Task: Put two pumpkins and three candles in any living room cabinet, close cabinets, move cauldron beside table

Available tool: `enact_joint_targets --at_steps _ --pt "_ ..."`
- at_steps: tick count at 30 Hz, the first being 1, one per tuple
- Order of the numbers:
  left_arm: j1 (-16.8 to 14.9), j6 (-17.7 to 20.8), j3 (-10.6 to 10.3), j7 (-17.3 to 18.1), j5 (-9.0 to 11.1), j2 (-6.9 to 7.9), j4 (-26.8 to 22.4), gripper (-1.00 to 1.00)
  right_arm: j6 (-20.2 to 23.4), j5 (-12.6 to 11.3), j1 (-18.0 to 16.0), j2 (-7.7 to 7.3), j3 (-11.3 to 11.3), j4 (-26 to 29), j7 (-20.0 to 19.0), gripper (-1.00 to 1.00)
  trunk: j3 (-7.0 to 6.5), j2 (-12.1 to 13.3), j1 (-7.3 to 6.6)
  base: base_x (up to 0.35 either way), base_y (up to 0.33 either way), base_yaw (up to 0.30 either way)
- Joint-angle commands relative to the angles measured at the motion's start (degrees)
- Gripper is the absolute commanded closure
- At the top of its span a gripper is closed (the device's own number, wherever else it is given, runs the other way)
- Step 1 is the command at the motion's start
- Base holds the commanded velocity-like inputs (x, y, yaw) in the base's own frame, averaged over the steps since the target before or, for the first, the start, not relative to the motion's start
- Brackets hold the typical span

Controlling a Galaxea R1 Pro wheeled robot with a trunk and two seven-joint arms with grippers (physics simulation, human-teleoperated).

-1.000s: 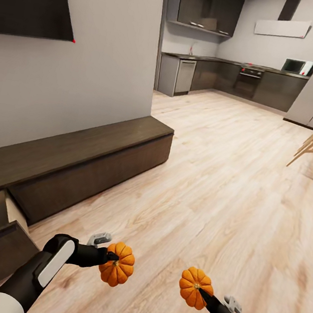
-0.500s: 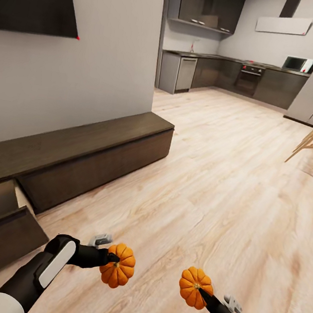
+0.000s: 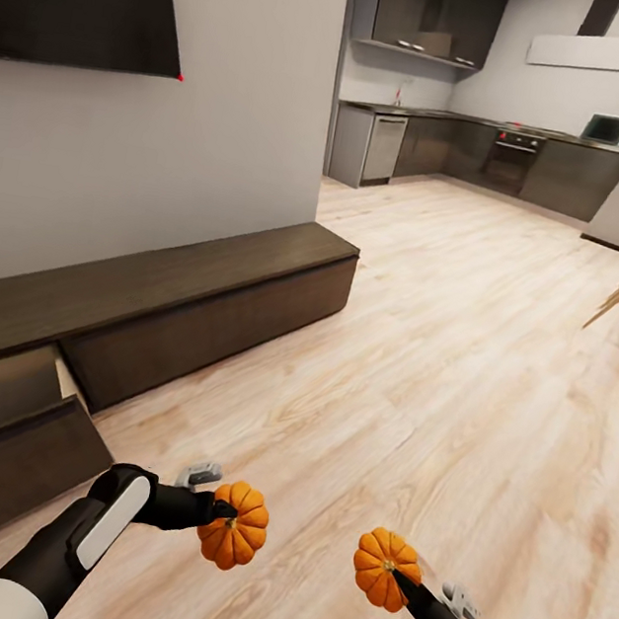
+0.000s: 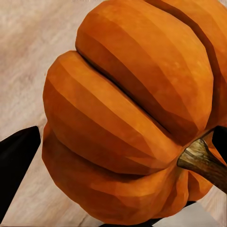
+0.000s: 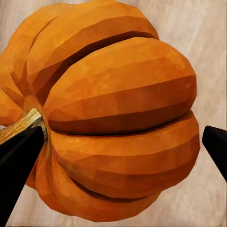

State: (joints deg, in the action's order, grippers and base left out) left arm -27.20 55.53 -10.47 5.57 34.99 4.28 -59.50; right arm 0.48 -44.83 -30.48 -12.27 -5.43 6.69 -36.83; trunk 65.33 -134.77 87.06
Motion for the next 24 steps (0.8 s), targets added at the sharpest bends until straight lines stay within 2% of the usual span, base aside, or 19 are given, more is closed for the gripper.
enact_joint_targets --at_steps 1,12,17,24 --pt "0.0 0.1 -0.1 0.5 -0.5 0.03 0.0 1.00 0.1 -0.6 0.0 -0.04 -0.5 0.0 -0.2 1.00 -0.14 0.4 -0.23 0.000 0.000 0.257" --pt "0.0 0.3 0.0 0.5 -0.5 -0.05 0.4 1.00 0.1 -0.5 0.0 -0.03 -0.5 0.0 -0.2 1.00 -2.11 4.8 -2.65 -0.001 0.000 0.278" --pt "0.0 0.3 0.1 0.5 -0.4 -0.06 0.5 1.00 0.1 -0.5 0.0 -0.03 -0.5 0.0 -0.2 1.00 -3.01 6.8 -3.75 -0.176 0.035 0.282" --pt "0.0 0.3 0.2 0.5 -0.4 -0.06 0.5 1.00 0.1 -0.5 0.0 0.02 -0.5 0.0 -0.2 1.00 -4.27 9.6 -5.28 -0.029 0.005 0.282"
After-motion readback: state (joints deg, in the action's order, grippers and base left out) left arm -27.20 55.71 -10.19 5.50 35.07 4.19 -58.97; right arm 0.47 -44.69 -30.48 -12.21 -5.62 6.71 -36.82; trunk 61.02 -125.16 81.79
